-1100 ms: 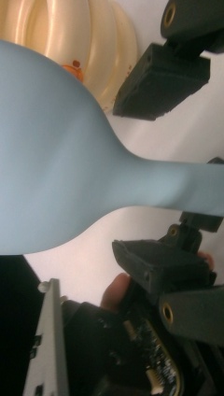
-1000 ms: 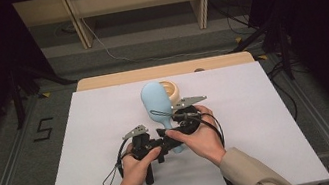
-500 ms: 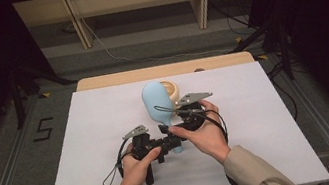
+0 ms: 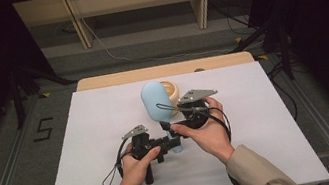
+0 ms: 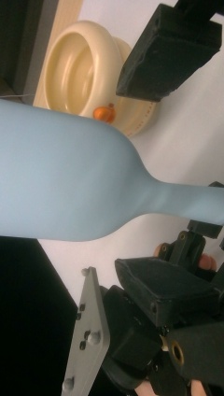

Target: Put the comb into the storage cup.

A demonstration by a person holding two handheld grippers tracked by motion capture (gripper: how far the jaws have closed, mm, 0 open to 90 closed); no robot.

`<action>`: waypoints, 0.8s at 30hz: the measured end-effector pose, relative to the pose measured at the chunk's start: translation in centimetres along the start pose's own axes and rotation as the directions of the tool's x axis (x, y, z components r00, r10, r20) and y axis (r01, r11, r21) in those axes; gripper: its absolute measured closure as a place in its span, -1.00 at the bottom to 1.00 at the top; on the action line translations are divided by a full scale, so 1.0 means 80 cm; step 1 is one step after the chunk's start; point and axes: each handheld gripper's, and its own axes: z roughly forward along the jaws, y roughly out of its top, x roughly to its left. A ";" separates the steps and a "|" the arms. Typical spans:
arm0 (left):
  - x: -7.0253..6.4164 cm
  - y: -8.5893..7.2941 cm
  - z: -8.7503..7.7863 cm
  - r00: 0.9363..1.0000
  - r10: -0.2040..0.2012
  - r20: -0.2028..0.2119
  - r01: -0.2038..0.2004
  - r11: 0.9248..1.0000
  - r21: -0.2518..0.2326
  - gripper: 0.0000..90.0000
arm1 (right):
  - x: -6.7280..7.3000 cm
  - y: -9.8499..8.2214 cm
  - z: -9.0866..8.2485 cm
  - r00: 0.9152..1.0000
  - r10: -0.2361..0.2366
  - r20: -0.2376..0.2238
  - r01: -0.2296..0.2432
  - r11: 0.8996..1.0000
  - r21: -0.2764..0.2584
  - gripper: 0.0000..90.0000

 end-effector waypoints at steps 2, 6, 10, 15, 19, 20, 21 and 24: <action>0.000 0.000 0.000 1.000 0.001 -0.001 -0.001 1.000 0.001 0.45 | 0.000 0.002 -0.003 1.000 -0.002 0.002 0.002 1.000 -0.009 -0.67; 0.000 0.000 0.000 1.000 0.003 -0.003 -0.003 1.000 0.004 0.45 | 0.000 0.005 -0.008 1.000 -0.006 0.002 0.006 1.000 -0.026 -0.69; 0.000 -0.001 0.001 1.000 0.000 -0.004 0.000 1.000 0.005 0.45 | 0.000 0.007 -0.010 1.000 -0.008 -0.001 0.008 0.999 -0.041 -0.70; 0.000 -0.001 0.001 1.000 0.000 -0.002 0.000 1.000 0.005 0.45 | 0.000 0.008 -0.012 1.000 -0.009 0.002 0.009 0.999 -0.043 -0.73; 0.000 -0.001 0.001 1.000 0.001 -0.003 -0.001 1.000 0.007 0.45 | 0.000 0.009 -0.015 1.000 -0.013 0.000 0.013 0.999 -0.050 -0.78; 0.000 -0.001 0.001 1.000 0.002 -0.002 -0.002 1.000 0.007 0.45 | 0.000 0.010 -0.015 1.000 -0.014 0.000 0.014 0.999 -0.052 -0.79; 0.000 -0.001 0.001 1.000 0.002 -0.002 -0.002 1.000 0.007 0.45 | 0.000 0.010 -0.015 1.000 -0.014 0.000 0.014 0.998 -0.055 -0.80; 0.000 -0.001 0.001 1.000 0.003 0.001 -0.003 1.000 0.007 0.45 | 0.000 0.011 -0.016 1.000 -0.015 -0.001 0.015 0.998 -0.056 -0.81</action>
